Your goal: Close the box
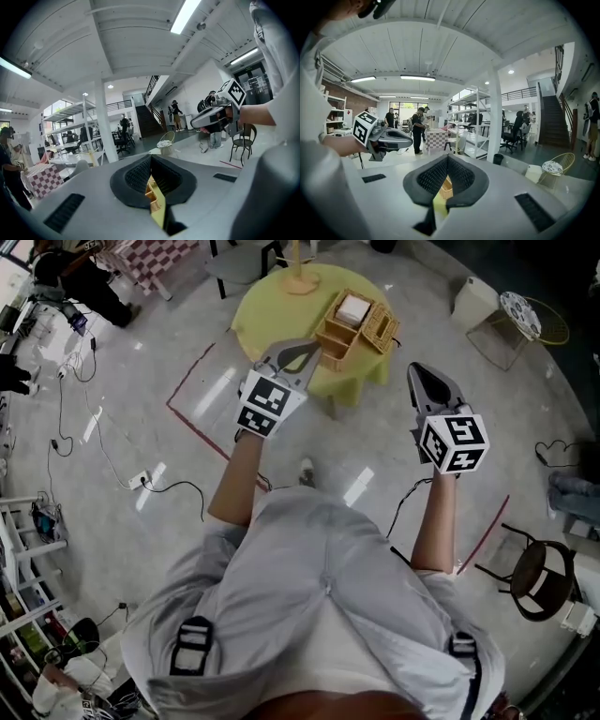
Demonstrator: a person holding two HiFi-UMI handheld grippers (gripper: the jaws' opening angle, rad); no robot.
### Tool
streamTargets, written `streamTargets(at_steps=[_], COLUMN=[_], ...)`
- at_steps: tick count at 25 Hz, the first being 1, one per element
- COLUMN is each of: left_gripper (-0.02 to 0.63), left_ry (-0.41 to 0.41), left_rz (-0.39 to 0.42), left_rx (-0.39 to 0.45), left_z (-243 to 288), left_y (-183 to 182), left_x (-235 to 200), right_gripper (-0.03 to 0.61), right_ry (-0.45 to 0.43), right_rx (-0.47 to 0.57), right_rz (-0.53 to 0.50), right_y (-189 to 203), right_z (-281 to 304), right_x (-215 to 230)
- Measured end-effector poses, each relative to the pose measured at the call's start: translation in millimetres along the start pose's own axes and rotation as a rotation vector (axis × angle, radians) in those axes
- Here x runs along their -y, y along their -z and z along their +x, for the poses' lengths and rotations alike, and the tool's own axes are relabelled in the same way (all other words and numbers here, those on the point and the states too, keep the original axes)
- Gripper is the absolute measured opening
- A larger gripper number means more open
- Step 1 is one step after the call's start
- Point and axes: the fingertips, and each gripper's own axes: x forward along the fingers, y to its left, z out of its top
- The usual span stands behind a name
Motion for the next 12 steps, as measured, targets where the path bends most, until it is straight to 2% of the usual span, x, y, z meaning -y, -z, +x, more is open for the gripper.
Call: streamTargets(at_steps=[7, 12], left_gripper=[0.029, 0.029], left_ry=[0.046, 0.097], left_rz=[0.002, -0.011], left_rx=[-0.002, -0.004], left_z=[37.8, 57.5], left_y=[12.0, 24.5], left_x=[-39.6, -58.9], right_gripper=[0.022, 0.021], right_ry=[0.01, 0.055], right_rx=[-0.008, 0.003], right_rz=[0.041, 0.072], right_y=[1.9, 5.1], right_z=[50.3, 77.4], right_x=[19.1, 33.6])
